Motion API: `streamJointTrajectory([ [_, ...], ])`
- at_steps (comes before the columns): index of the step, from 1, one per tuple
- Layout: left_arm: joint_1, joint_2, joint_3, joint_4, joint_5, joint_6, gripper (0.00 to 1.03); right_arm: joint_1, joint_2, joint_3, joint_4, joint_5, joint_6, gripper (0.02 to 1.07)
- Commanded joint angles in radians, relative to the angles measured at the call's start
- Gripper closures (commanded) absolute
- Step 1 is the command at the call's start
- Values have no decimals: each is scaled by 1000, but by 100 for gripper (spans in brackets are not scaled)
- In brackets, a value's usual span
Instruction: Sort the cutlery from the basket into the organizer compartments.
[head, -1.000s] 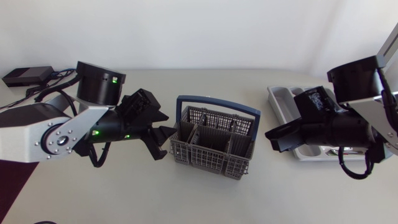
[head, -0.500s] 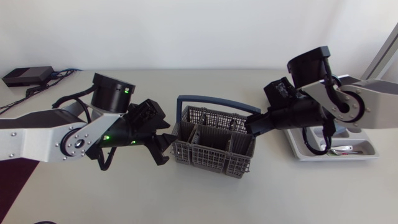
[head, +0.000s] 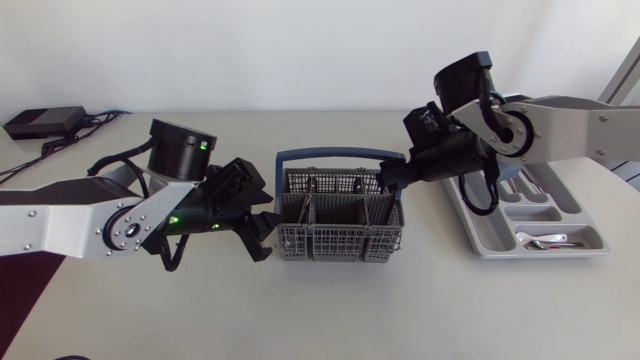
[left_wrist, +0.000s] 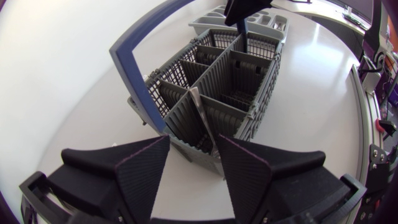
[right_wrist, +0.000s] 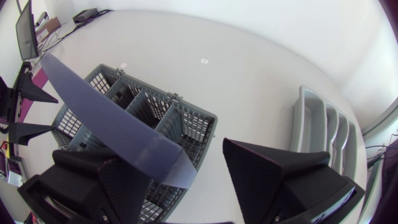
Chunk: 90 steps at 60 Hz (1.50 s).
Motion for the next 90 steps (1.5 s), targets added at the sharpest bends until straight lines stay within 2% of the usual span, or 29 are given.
streamJointTrajectory([
  [1,9,13,-30,-5,-2,22,49,27,-85,-52,5,35,5,25],
  [12,16,-29,-31,-6,-1,22,49,70,-289,-121,-85,49,1,25],
  [27,42,-82,-59,-8,22,22,49,207,-355,-99,-159,31,37,25],
  [36,70,-82,-77,-6,50,35,49,293,-276,-63,-136,19,86,25],
  [52,93,-58,-93,9,90,54,49,314,-53,-1,-26,-37,134,25],
  [72,102,8,-94,63,131,52,49,314,152,103,76,-32,206,25],
  [90,101,37,-93,91,139,49,49,322,211,106,157,-4,246,25],
])
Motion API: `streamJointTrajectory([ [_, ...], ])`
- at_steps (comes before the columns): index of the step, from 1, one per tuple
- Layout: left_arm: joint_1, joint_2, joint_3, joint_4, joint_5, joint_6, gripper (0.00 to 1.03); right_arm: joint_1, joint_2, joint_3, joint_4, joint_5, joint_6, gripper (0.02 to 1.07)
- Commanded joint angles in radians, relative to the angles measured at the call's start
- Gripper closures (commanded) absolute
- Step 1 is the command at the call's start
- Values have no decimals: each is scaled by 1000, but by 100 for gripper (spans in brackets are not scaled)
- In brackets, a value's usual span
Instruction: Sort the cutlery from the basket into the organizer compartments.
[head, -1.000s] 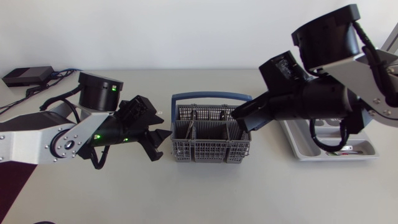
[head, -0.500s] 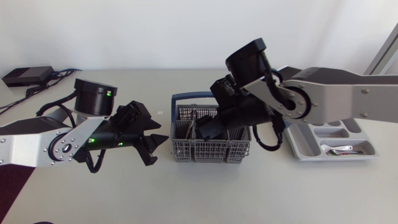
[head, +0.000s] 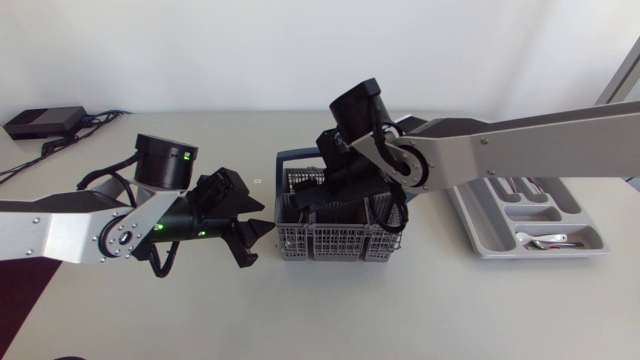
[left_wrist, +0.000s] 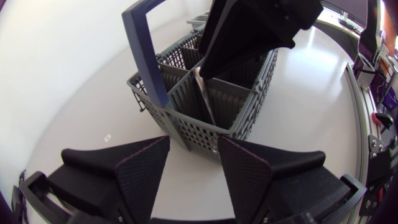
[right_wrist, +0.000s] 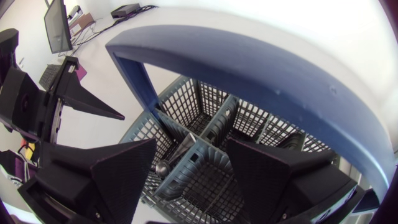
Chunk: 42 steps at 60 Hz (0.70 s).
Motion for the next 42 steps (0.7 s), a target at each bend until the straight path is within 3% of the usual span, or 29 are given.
streamJointTrajectory([
  [1,5,25,-19,16,13,19,49,9,25,12,29,9,42,25],
  [42,-10,111,-15,56,13,16,49,66,57,-18,81,75,73,26],
])
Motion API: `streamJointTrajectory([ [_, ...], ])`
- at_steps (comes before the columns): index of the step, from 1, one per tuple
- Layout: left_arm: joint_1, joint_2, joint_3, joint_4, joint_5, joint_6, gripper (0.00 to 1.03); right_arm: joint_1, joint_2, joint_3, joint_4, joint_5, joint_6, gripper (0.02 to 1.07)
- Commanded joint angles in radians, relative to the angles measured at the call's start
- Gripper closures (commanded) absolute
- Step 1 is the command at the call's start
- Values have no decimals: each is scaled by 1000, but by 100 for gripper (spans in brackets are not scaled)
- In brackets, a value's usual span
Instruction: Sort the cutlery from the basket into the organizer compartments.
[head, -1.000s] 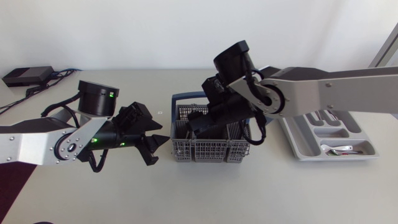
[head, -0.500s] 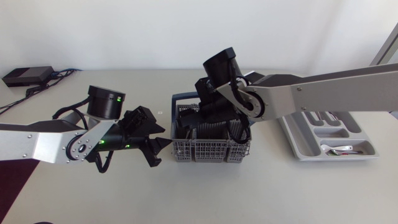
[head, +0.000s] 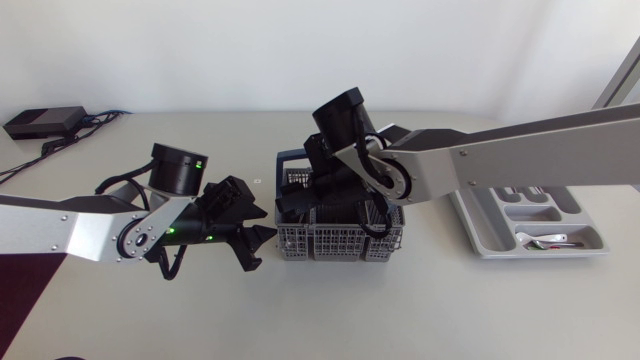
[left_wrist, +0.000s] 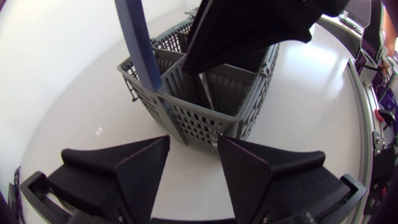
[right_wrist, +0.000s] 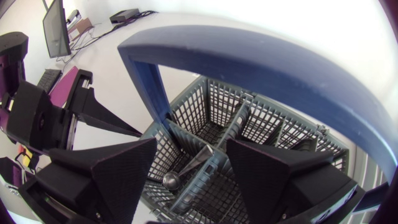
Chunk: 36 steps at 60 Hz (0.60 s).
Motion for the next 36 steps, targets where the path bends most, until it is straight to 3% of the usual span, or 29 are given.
streamJointTrajectory([
  [1,-9,30,-15,16,10,16,49,14,25,-17,6,10,28,26],
  [36,-18,51,-13,37,10,11,49,27,-42,-41,-28,22,29,26],
])
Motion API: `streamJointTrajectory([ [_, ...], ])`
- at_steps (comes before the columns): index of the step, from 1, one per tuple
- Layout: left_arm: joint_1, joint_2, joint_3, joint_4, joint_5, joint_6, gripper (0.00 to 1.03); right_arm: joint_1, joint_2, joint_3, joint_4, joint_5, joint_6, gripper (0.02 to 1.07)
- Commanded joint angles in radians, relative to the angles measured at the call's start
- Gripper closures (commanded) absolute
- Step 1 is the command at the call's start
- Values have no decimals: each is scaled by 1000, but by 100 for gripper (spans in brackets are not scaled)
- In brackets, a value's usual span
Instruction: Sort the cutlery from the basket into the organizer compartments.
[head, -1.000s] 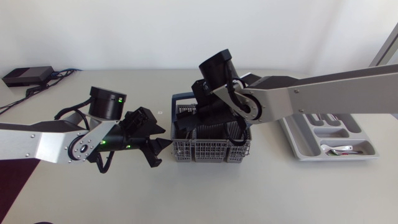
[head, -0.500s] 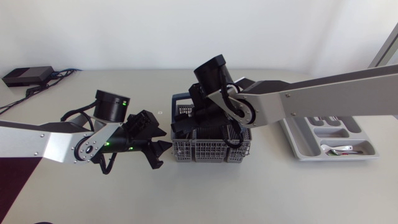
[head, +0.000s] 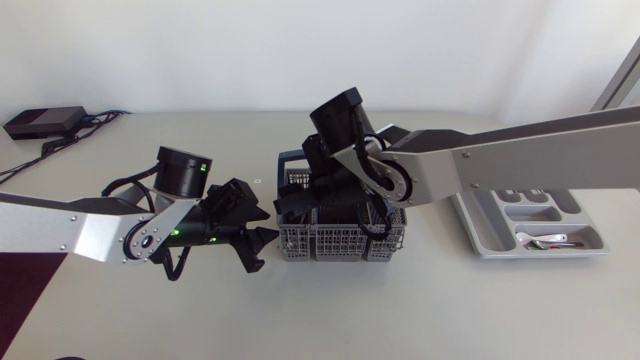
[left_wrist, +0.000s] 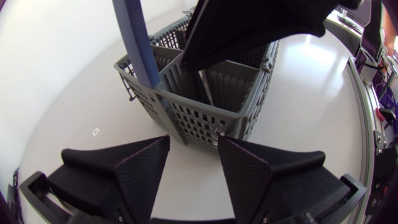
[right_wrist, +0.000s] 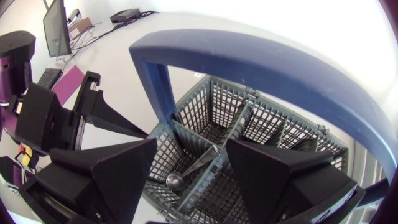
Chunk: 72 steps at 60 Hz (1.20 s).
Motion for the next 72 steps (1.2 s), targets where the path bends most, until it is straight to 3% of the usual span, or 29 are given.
streamJointTrajectory([
  [1,-11,25,-13,12,9,11,49,11,-26,-34,-21,4,26,26],
  [72,-22,46,-9,15,9,11,49,28,15,-34,-21,-32,37,26],
])
